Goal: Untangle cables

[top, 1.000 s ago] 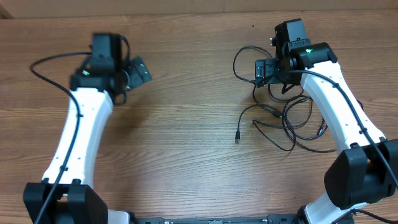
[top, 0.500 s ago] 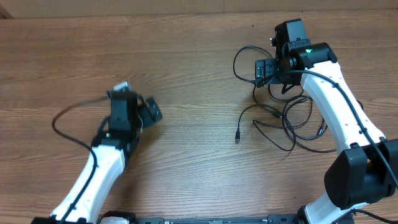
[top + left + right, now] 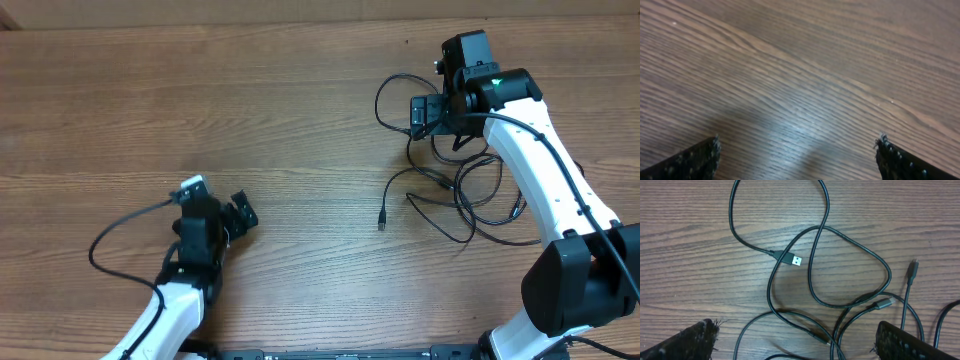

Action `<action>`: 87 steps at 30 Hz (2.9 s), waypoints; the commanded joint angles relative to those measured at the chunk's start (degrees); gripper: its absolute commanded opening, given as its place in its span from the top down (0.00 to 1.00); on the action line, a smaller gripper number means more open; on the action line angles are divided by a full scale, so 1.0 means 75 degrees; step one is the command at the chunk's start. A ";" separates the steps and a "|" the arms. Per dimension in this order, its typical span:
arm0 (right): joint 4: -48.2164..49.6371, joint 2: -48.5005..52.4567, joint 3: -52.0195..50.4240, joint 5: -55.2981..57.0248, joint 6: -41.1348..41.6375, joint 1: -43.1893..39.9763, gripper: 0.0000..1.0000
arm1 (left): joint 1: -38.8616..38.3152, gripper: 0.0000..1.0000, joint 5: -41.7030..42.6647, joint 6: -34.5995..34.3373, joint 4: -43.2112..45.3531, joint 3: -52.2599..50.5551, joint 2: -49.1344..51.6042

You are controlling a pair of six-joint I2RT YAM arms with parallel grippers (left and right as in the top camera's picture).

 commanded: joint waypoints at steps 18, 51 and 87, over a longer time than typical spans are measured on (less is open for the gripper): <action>0.0047 -0.0009 -0.0041 0.0020 0.0020 0.0020 0.00 | 0.0256 0.00 -0.0842 -0.0694 -0.0315 -0.2057 -0.1900; 0.0047 -0.0009 -0.0041 0.0020 0.0020 0.0020 0.00 | 0.0839 0.00 0.1172 0.3075 -0.2069 -0.2046 -0.8113; 0.0047 -0.0009 -0.0041 0.0023 0.0017 0.0009 0.00 | 0.0930 0.01 0.1469 0.2731 -0.2022 -0.2046 -0.9037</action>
